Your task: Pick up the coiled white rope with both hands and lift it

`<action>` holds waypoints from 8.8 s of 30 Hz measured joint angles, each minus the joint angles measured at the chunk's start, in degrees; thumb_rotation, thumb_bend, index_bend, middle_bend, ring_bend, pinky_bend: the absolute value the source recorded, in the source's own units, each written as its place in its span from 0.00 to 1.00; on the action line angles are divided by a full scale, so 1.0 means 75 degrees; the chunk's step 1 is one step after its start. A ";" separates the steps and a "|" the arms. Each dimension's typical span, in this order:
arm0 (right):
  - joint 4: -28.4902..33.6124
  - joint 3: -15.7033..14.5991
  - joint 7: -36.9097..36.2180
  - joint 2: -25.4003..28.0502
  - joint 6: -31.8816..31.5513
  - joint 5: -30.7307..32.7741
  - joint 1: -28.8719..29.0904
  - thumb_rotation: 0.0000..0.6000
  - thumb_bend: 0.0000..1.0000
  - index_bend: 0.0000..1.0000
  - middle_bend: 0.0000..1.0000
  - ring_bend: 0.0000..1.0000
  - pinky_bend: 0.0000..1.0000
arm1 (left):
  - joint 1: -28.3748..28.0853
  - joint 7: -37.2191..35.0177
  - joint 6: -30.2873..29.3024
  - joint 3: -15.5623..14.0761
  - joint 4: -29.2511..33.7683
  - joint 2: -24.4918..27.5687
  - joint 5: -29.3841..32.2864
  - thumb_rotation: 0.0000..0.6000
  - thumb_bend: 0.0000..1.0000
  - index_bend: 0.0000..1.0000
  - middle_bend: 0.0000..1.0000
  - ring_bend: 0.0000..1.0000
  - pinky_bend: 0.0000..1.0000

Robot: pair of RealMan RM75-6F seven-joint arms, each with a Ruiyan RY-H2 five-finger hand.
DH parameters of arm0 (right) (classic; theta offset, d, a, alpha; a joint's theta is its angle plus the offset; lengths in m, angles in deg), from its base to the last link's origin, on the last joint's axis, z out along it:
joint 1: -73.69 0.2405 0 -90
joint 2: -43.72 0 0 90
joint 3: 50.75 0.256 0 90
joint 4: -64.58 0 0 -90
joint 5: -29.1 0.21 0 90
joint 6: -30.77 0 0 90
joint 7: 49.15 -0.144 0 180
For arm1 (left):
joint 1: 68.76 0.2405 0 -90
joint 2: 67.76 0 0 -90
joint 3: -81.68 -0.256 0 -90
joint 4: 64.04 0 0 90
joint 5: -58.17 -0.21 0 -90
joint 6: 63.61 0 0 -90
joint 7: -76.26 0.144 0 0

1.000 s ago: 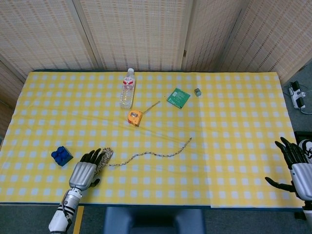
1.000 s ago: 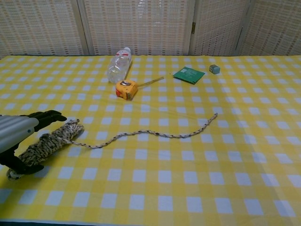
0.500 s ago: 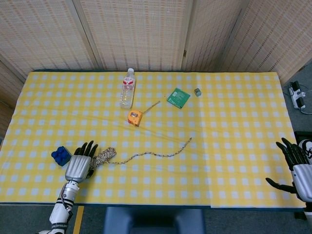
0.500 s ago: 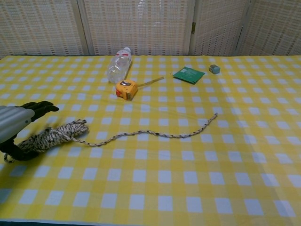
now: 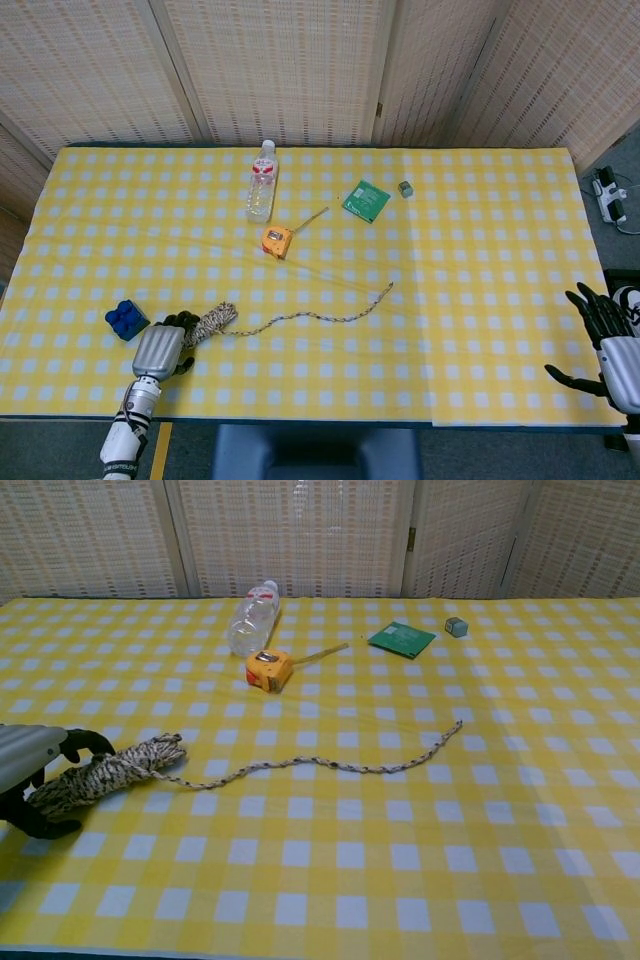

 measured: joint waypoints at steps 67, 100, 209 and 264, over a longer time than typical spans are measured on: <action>0.0563 0.0775 0.2317 -0.0930 0.2256 0.0336 0.1927 1.00 0.17 0.49 0.16 0.13 0.04 | -0.0179 -0.3064 -0.0527 0.0538 0.0335 0.0369 -0.2216 1.00 0.66 0.69 0.69 0.69 0.81; -0.2493 0.1006 0.3702 -0.4588 0.5332 0.1660 0.4919 1.00 0.34 0.49 0.16 0.12 0.04 | -0.0070 -0.3012 -0.0472 0.0405 0.0842 0.0620 -0.2092 1.00 0.66 0.69 0.69 0.69 0.81; 0.3393 0.2812 0.2075 -0.2703 0.3183 0.2737 0.4974 1.00 0.58 0.82 0.44 0.40 0.32 | -0.3812 -0.0638 0.0545 0.2870 0.1513 -0.0982 0.4487 1.00 0.66 0.70 0.70 0.71 0.84; 0.0736 0.1369 0.0698 -0.3658 0.4092 0.2252 0.4590 1.00 0.56 0.13 0.16 0.20 0.21 | -0.1833 -0.7210 0.2836 0.4822 0.2896 0.1423 0.3787 1.00 0.67 0.69 0.70 0.70 0.84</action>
